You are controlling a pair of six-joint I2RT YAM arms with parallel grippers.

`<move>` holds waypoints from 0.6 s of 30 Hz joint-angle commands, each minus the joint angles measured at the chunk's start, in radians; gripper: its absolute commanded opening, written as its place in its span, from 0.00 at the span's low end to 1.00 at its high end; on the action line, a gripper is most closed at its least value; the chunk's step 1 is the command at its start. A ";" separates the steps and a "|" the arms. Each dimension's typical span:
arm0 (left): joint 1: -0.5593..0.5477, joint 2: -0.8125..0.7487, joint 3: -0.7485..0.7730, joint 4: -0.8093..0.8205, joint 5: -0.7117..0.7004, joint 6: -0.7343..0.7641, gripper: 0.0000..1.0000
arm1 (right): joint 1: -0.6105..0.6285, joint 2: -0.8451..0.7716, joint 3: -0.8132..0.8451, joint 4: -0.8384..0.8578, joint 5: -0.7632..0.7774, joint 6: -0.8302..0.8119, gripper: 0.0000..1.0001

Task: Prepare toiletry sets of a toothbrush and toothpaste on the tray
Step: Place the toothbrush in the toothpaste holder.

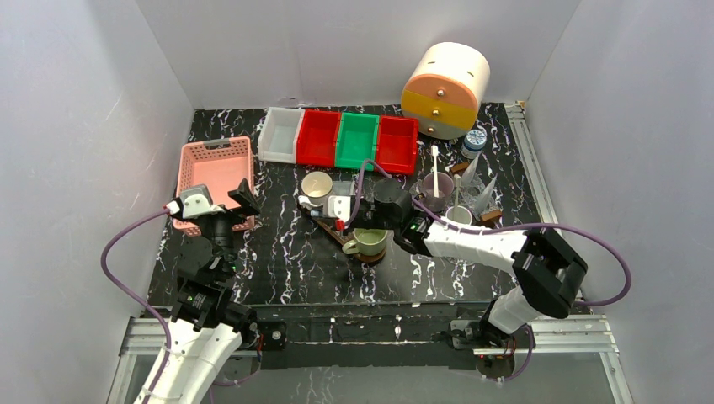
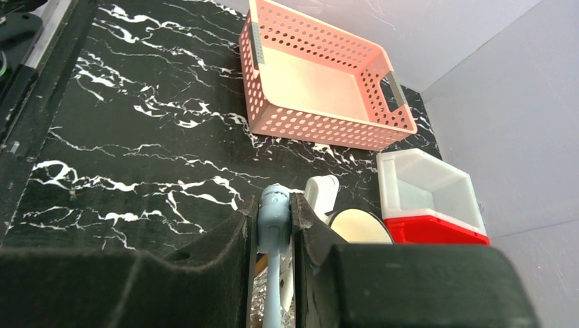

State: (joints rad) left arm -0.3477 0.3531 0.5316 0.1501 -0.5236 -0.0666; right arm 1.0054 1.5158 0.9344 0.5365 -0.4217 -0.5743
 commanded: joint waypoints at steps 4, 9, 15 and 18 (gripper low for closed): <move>0.006 0.010 -0.013 0.031 0.004 0.011 0.98 | -0.027 0.012 -0.026 0.138 -0.007 0.051 0.01; 0.005 0.014 -0.013 0.032 0.009 0.011 0.98 | -0.033 0.014 -0.029 0.141 -0.014 0.063 0.01; 0.005 0.015 -0.013 0.031 0.012 0.013 0.98 | -0.035 0.034 -0.028 0.141 -0.022 0.068 0.01; 0.005 0.014 -0.014 0.031 0.013 0.013 0.98 | -0.037 0.044 -0.027 0.129 -0.018 0.060 0.01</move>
State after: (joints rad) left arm -0.3477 0.3630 0.5297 0.1562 -0.5114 -0.0628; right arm 0.9752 1.5478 0.9062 0.6247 -0.4301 -0.5182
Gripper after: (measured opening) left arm 0.983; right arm 0.289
